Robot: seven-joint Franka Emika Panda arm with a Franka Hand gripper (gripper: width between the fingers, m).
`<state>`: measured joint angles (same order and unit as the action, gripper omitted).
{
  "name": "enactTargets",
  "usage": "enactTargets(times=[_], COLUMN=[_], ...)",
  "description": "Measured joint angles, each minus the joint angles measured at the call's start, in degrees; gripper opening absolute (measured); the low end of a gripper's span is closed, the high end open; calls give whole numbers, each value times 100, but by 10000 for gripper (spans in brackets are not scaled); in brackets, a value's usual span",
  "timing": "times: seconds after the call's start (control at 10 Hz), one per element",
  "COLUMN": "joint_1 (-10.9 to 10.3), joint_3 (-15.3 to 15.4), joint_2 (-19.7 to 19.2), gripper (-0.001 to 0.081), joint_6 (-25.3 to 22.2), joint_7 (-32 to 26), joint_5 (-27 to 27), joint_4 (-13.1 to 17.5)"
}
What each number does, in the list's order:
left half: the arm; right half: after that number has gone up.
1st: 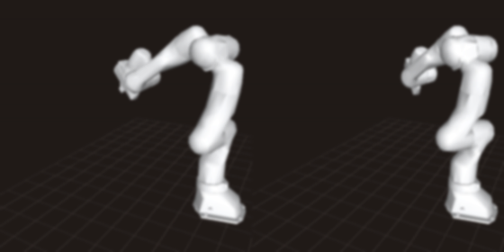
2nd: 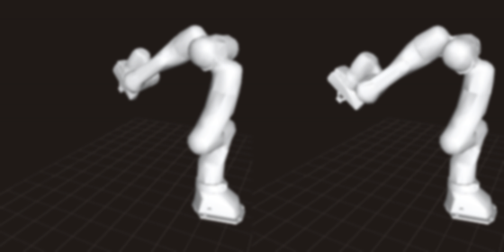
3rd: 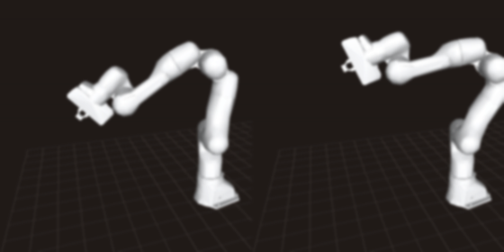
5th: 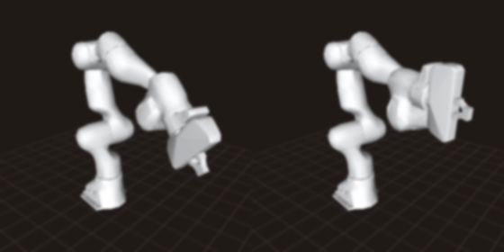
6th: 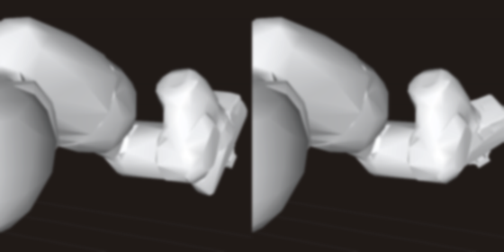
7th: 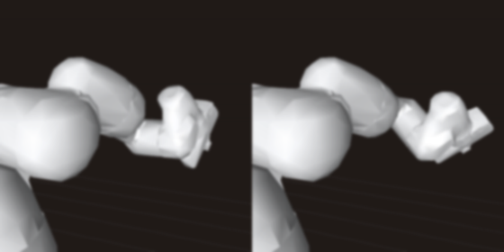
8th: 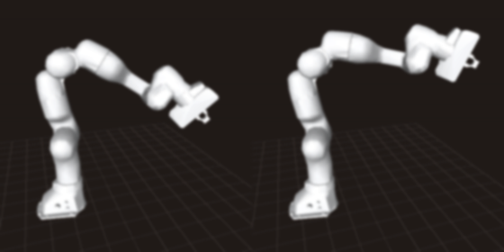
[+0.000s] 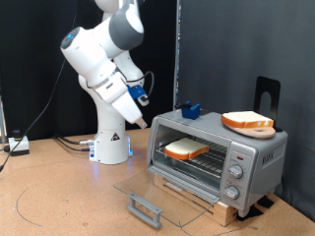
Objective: Make a piece of toast with the oven
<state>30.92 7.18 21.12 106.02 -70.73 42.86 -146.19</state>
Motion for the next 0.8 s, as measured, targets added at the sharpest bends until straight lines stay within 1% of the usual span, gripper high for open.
enactTargets(times=[0.1, 0.2, 0.3, 0.4, 0.6, 0.7, 0.8], joint_1=[180, 308, 300, 325, 466, 563, 665], joint_3=[-81, -61, -59, -76, -156, -223, -296], joint_2=[38, 71, 68, 17, -282, -502, -731], gripper=[807, 807, 807, 807, 807, 807, 807], joint_6=[-268, -451, -428, -634, -986, -1069, -1142], joint_7=[686, 1259, 994, 1356, 2496, 3032, 3435], joint_5=[-178, -283, -269, -250, -113, -23, -12], joint_4=[61, 101, 94, 112, 255, 350, 469])
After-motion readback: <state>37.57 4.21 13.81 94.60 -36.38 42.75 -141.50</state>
